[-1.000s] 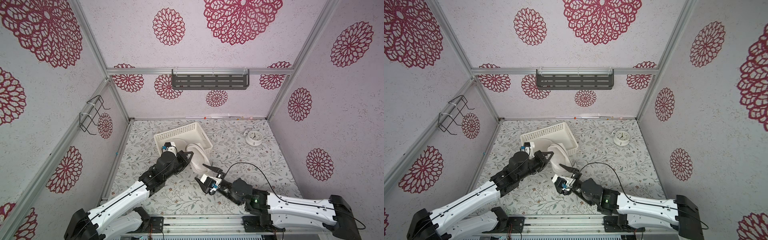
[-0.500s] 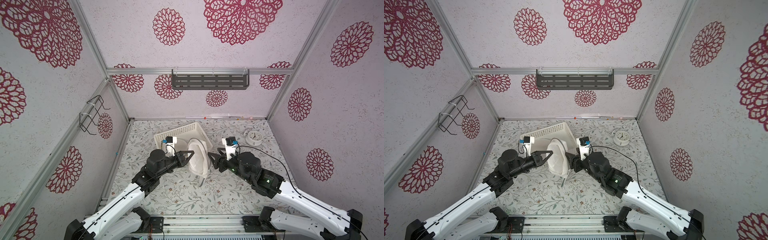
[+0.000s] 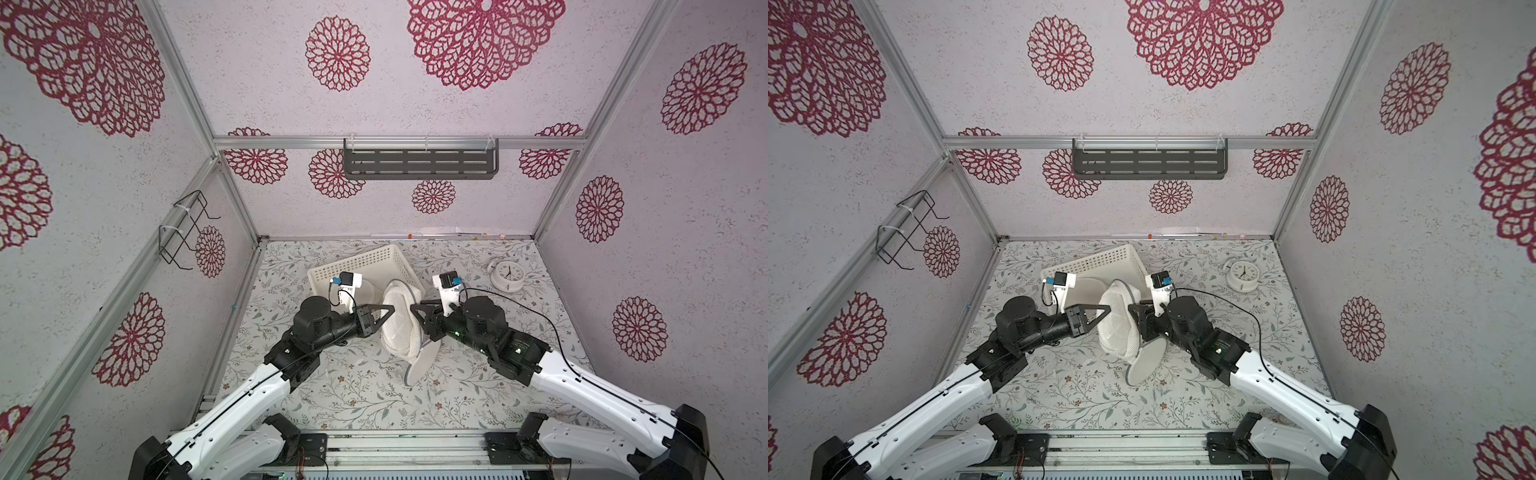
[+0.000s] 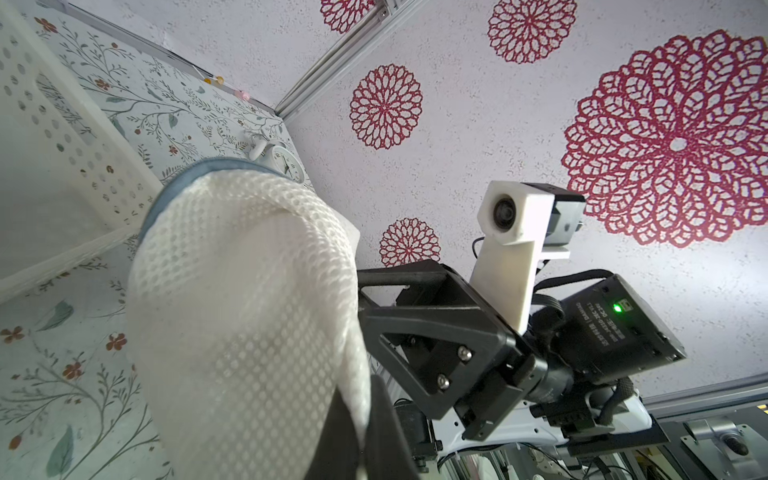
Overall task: Turn the laundry bag inside out
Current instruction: Turn over the laundry bag.
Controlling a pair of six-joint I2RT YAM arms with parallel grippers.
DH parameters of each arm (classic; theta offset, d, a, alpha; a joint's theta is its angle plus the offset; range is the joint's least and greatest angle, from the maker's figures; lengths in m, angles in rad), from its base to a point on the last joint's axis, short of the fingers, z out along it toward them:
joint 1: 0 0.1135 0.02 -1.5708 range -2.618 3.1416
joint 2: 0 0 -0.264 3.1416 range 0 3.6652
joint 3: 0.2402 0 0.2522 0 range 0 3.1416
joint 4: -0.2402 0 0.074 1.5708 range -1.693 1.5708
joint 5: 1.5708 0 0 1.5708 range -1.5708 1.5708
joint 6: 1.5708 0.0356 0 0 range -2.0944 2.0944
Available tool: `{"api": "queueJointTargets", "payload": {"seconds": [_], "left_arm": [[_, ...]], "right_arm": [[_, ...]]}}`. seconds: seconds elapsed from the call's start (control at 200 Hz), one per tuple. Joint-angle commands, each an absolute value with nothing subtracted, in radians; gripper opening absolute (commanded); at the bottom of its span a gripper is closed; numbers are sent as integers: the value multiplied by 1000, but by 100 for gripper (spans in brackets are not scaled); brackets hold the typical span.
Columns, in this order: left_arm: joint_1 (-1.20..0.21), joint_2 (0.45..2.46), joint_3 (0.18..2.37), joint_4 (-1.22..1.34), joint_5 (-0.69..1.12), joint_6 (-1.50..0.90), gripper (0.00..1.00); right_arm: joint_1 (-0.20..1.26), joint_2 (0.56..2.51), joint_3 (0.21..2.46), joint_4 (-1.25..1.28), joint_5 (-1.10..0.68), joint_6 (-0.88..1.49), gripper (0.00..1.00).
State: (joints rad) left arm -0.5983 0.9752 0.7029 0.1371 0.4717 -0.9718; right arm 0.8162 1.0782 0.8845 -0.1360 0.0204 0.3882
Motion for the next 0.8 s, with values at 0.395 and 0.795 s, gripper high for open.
{"api": "queueJointTargets", "payload": {"seconds": [0.395, 0.795], "left_arm": [[-591, 969, 732, 170, 546, -916, 0], [-664, 968, 830, 149, 839, -744, 0]], "right_arm": [[711, 998, 892, -139, 6, 398, 0], [371, 1077, 857, -186, -370, 377, 0]]}}
